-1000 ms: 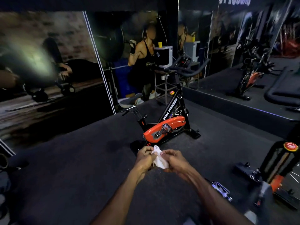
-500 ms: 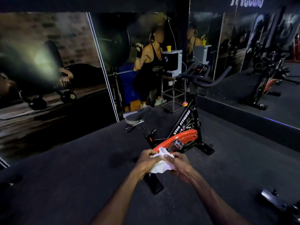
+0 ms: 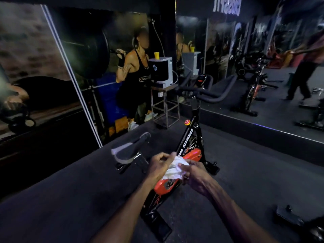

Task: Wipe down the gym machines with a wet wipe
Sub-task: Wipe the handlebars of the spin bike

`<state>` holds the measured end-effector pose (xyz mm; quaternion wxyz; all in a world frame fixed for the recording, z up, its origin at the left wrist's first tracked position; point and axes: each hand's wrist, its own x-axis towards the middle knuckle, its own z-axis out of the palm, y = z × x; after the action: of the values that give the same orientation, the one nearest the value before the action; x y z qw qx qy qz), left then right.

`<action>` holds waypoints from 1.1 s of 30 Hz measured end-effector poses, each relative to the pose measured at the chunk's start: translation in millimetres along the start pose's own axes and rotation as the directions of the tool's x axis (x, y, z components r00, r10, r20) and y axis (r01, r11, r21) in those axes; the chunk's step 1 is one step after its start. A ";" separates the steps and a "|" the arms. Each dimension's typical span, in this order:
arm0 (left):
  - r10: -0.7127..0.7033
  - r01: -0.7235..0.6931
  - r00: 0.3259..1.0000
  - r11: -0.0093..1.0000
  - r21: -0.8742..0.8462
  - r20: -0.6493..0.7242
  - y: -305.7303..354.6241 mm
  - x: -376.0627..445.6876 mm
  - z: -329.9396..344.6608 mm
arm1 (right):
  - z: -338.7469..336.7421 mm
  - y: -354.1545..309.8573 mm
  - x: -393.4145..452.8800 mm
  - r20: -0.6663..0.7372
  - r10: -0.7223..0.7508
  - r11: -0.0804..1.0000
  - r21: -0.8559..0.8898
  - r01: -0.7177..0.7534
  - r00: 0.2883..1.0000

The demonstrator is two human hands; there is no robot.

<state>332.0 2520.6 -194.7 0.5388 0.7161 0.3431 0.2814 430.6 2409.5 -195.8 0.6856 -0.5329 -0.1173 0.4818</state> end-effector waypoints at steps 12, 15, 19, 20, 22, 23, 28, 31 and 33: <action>0.021 -0.027 0.998 0.993 -0.111 -0.055 -0.9 167.7 64.6 | -53.4 -60.7 125.4 -0.035 0.019 0.994 -0.103 -0.022 0.999; -0.055 0.028 0.992 0.973 -0.230 -0.111 -0.1 208.3 88.9 | -69.0 -84.7 159.7 -0.069 -0.002 0.995 0.099 0.008 0.998; -0.184 0.121 0.969 0.936 -0.331 -0.165 6.1 261.4 125.7 | -88.9 -121.4 207.2 -0.164 0.023 0.915 0.401 0.046 0.986; -0.226 0.150 0.961 0.913 -0.380 -0.162 8.6 271.0 134.8 | -94.8 -126.2 221.1 -0.175 0.050 0.887 0.460 0.037 0.983; -0.338 0.228 0.926 0.858 -0.461 -0.171 9.8 293.3 154.3 | -100.1 -139.8 243.1 -0.183 0.086 0.822 0.568 0.034 0.979; -0.366 0.244 0.912 0.845 -0.475 -0.183 11.9 299.0 158.9 | -101.8 -142.1 252.2 -0.203 0.088 0.819 0.572 0.046 0.975; -0.153 0.086 0.977 0.920 -0.382 -0.149 24.1 345.1 178.6 | -122.6 -169.7 298.3 -0.469 -0.113 0.973 0.126 0.193 0.876; 0.036 0.004 0.984 0.975 -0.224 0.176 25.5 382.6 186.1 | -129.4 -189.5 323.6 -0.403 -0.143 0.971 0.118 0.207 0.904; 0.079 -0.067 0.948 0.996 -0.051 0.307 27.3 407.9 188.4 | -137.0 -201.0 340.5 -0.335 -0.204 0.979 -0.088 0.185 0.920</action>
<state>730.0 2730.7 -204.0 0.5891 0.7526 0.2222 0.1926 803.7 2598.8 -201.7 0.7250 -0.6129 -0.0616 0.3080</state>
